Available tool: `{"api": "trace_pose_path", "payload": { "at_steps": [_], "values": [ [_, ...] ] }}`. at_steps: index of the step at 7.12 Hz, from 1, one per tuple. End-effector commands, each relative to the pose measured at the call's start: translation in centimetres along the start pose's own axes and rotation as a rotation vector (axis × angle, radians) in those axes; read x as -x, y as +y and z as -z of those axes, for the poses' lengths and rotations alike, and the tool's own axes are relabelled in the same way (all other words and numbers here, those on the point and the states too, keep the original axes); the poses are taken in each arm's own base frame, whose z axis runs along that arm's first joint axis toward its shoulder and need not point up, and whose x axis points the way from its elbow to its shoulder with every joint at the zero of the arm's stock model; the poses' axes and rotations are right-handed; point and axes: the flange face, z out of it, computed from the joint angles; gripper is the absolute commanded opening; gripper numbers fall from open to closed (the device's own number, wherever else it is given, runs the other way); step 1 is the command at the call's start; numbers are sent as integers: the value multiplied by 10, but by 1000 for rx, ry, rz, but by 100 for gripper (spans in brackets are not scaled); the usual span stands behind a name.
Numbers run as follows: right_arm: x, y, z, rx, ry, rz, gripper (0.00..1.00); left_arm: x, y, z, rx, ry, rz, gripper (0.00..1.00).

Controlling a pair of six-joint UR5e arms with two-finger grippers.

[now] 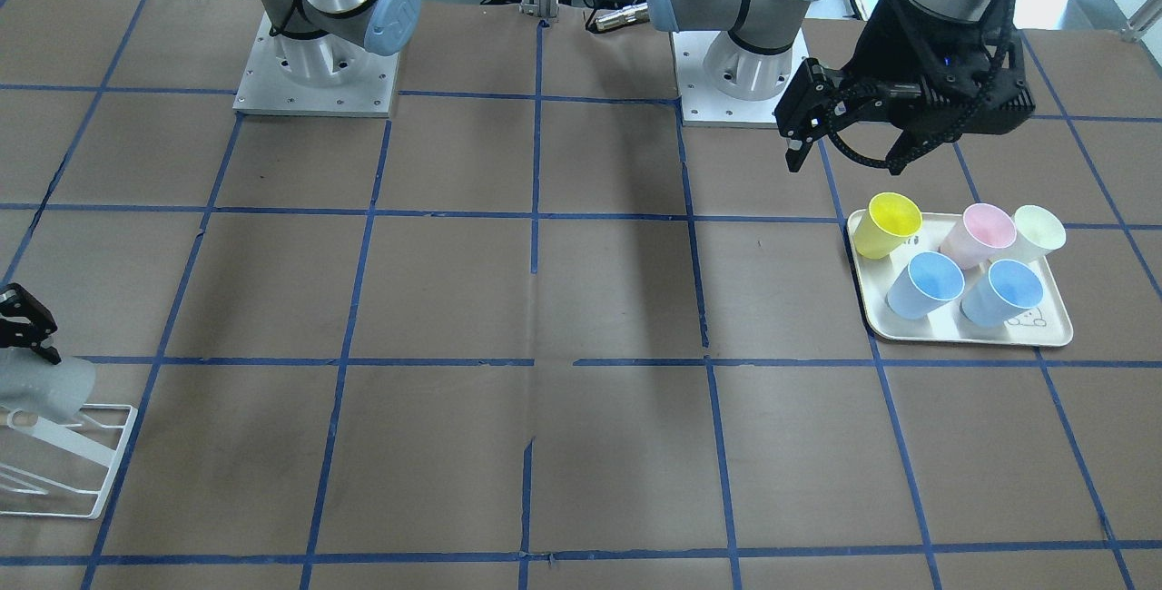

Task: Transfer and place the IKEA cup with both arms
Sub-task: 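Close the right gripper around the white ribbed cup on the rack, then lift the white cup off the rack with the right gripper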

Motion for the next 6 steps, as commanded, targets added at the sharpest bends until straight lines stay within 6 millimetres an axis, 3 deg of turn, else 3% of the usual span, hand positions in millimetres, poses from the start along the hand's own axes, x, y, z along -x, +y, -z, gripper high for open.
{"api": "trace_pose_path", "payload": {
  "at_steps": [1, 4, 5, 6],
  "values": [
    [0, 0, 3, 0, 6, -1, 74, 0, 0, 1, -1, 0, -2, 100],
    [-1, 0, 10, 2, 18, 0, 64, 0, 0, 1, -3, 0, -6, 100],
    [0, 0, 11, 3, 15, 0, 50, 0, 0, 0, 0, 0, -6, 100],
    [1, 0, 14, 4, 19, -3, 50, 0, 0, 1, -1, 0, -6, 100]
  ]
}}
